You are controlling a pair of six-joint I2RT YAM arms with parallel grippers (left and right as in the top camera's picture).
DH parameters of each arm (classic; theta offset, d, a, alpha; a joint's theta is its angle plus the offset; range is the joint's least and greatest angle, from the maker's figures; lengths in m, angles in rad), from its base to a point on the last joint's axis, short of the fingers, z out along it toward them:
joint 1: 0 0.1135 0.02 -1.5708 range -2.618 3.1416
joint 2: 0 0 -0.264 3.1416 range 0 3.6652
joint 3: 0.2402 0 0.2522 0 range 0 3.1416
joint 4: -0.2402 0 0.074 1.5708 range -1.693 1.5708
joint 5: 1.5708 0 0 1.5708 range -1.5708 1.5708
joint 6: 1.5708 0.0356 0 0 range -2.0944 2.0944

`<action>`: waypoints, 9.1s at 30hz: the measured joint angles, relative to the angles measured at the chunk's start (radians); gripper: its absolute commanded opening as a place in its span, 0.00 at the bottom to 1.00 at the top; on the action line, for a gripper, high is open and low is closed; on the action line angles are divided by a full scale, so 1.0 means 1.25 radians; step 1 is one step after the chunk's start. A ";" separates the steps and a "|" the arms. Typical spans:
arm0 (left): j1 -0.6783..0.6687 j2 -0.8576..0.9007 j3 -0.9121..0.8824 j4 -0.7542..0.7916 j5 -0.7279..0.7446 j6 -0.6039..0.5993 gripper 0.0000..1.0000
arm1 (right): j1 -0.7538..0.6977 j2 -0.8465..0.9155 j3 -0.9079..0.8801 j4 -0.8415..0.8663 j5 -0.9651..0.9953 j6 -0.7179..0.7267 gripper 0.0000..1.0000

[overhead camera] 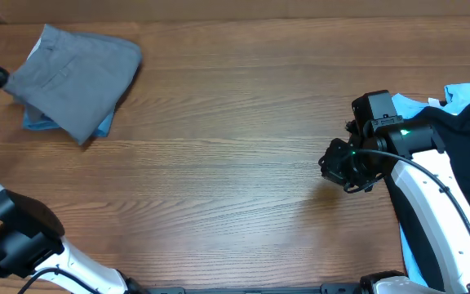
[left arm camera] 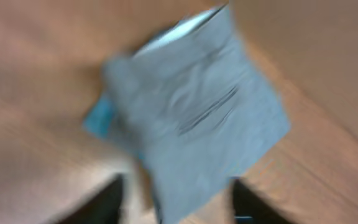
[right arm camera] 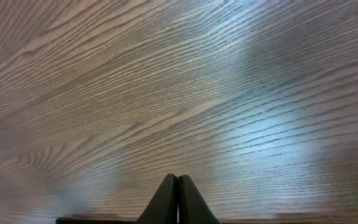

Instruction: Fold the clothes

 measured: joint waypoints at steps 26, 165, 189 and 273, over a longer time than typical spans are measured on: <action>-0.147 0.134 0.101 -0.200 -0.090 0.119 0.55 | 0.000 -0.010 0.126 0.060 0.012 -0.122 0.05; -0.515 -1.046 -1.314 0.457 -0.323 0.051 1.00 | -0.047 -1.098 -0.853 0.729 0.275 -0.206 1.00; -0.515 -1.571 -1.592 0.579 -0.340 0.048 1.00 | -0.048 -1.098 -0.854 0.729 0.275 -0.206 1.00; -0.515 -1.572 -1.593 0.585 -0.340 0.048 1.00 | -0.048 -1.098 -0.854 0.729 0.275 -0.206 1.00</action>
